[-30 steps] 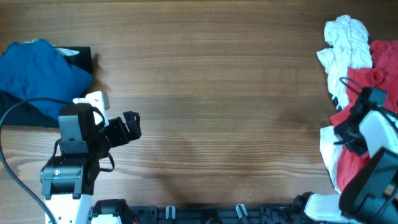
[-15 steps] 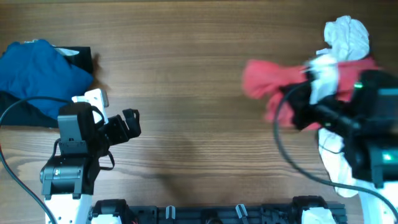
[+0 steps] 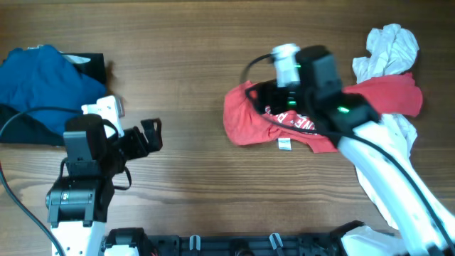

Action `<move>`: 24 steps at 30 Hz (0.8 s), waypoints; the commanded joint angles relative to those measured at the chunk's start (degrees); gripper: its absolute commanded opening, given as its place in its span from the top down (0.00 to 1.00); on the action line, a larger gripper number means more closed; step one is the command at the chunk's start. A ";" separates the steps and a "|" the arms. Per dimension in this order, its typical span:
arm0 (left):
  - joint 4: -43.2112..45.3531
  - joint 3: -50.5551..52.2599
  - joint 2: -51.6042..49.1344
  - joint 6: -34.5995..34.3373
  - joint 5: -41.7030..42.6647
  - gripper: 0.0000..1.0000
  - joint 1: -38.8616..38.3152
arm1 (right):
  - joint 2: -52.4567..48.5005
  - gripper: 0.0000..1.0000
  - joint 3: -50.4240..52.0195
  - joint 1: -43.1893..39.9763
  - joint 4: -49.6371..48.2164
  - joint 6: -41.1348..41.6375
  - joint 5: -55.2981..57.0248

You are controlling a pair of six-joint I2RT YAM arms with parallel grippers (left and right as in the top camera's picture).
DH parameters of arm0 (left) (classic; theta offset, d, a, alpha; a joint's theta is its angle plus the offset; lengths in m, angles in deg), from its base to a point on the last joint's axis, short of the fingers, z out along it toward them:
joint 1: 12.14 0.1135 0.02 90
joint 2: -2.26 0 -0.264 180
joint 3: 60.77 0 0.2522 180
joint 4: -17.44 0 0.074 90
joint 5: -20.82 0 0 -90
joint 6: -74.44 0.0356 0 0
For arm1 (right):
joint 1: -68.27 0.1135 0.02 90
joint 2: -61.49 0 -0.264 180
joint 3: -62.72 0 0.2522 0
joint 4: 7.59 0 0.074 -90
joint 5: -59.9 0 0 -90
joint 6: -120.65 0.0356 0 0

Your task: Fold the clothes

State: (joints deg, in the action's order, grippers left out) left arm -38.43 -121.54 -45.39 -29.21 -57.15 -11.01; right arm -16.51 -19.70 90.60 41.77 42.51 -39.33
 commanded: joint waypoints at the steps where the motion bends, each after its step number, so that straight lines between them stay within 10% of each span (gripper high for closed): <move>1: 4.72 -1.05 -3.19 -0.55 4.04 0.00 -1.53 | 10.58 0.07 -0.72 -7.54 5.29 10.19 12.39; 15: 47.60 -1.05 -55.10 -9.57 4.02 0.01 -29.97 | 14.86 0.00 -0.70 -18.97 26.69 13.70 20.17; 17: 52.04 -1.05 -58.03 -9.55 4.02 0.11 -31.28 | 14.86 0.00 -0.70 -18.97 26.93 13.73 20.17; 20: 56.13 -1.07 -59.98 -9.51 4.00 0.96 -31.95 | 14.86 0.00 -0.70 -18.97 27.26 13.75 20.17; 24: 52.63 -4.42 -47.19 -7.39 2.12 0.96 -26.71 | 14.84 0.00 -0.70 -18.97 27.43 13.66 21.49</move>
State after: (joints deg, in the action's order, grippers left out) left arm 16.35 -122.54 -103.10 -38.57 -53.32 -42.07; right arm -1.60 -20.14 71.80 69.11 55.31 -20.04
